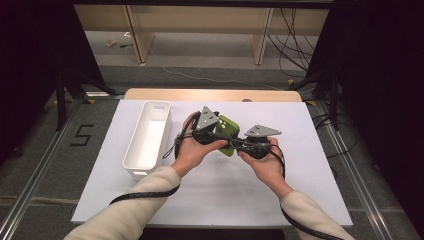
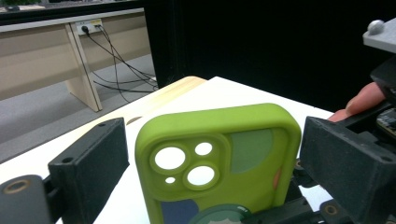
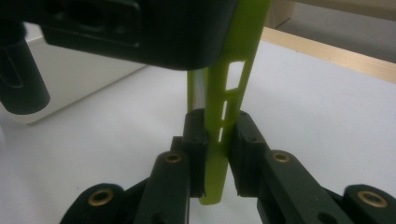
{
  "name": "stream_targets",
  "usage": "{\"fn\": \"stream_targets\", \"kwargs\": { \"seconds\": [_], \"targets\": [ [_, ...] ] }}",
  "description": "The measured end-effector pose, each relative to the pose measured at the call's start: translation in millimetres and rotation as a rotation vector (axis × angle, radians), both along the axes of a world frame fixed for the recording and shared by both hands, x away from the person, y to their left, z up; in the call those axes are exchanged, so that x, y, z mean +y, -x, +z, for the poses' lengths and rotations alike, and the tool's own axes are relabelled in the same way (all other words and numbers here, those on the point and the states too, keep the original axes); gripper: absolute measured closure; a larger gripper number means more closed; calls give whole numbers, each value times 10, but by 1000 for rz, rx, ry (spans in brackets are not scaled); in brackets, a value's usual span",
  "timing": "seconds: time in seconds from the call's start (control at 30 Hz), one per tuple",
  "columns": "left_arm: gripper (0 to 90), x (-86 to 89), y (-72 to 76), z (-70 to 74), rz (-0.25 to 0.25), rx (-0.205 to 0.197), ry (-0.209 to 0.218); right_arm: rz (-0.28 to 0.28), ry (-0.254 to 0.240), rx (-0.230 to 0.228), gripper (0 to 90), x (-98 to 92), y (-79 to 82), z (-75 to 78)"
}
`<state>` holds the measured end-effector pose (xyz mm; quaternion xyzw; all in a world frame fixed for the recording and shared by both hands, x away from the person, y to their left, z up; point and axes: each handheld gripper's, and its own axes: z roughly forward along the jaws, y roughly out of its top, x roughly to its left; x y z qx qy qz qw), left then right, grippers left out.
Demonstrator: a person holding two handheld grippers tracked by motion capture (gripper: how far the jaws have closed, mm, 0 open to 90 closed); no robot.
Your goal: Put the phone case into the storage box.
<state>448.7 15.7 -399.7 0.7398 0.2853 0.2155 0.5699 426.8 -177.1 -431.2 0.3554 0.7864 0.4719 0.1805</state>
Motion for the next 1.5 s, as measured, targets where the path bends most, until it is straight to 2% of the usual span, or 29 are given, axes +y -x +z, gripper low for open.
{"fn": "stream_targets", "kwargs": {
  "seconds": [0.6, 0.9, 1.5],
  "targets": [
    [88, -46, 3, -51, -1, 3, -15, -11, -1, -3, 785, 8, 6, 6],
    [137, -50, -5, -66, 5, 7, -7, -12, -5, -5, 784, 14, 10, 10],
    [157, -30, -16, -59, -11, 3, 5, -18, -5, -14, 774, 14, 9, 16]
  ]
}}
